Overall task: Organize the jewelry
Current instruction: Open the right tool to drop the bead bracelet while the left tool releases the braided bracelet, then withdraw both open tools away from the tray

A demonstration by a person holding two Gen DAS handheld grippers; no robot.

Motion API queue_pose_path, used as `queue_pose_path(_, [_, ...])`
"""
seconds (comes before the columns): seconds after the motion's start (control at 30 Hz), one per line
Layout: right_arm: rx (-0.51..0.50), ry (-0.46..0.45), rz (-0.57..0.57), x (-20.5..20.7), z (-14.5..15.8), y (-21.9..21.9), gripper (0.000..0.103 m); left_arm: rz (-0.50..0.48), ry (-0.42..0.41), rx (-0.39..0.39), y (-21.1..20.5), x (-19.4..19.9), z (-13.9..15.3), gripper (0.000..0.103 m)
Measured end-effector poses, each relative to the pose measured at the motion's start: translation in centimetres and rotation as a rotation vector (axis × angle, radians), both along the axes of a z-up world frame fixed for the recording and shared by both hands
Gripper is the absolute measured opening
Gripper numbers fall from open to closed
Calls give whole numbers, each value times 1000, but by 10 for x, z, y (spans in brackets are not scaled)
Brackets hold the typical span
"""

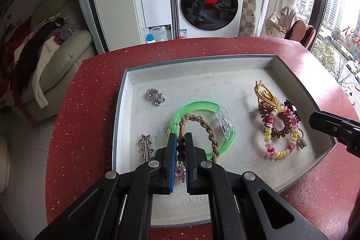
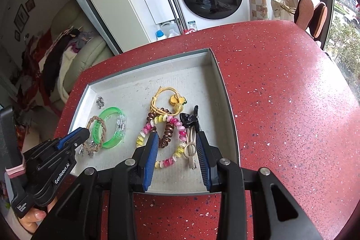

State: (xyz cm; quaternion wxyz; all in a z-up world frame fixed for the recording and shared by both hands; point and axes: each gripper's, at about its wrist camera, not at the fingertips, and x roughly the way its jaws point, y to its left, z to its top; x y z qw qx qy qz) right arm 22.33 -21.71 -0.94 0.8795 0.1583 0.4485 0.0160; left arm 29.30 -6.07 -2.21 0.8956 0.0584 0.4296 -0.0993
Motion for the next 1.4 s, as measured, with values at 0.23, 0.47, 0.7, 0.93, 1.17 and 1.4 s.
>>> queue_pose_path(0.23, [-30, -15, -20, -2, 4, -3, 38, -3, 2, -10, 0, 1, 2, 25])
queue_pose_path(0.47, [-22, -18, -24, -3, 5, -5, 38, -5, -4, -11, 2, 1, 3, 25])
queue_pose_path(0.7, [-26, -15, -23, -2, 5, -5, 38, -1, -51, 8, -2, 0, 8, 103])
queue_pose_path(0.93, [-34, 11, 3, -2, 3, 1, 43, 11, -62, 18, 0, 6, 13, 103])
queue_pose_path(1.17, [-62, 27, 43, -6, 4, 8, 69, 29, -45, 19, 5, -11, 9, 103])
queue_pose_path(1.4, [-81, 10, 62, -15, 6, 17, 87, 50, -38, 29, 9, -27, 10, 103])
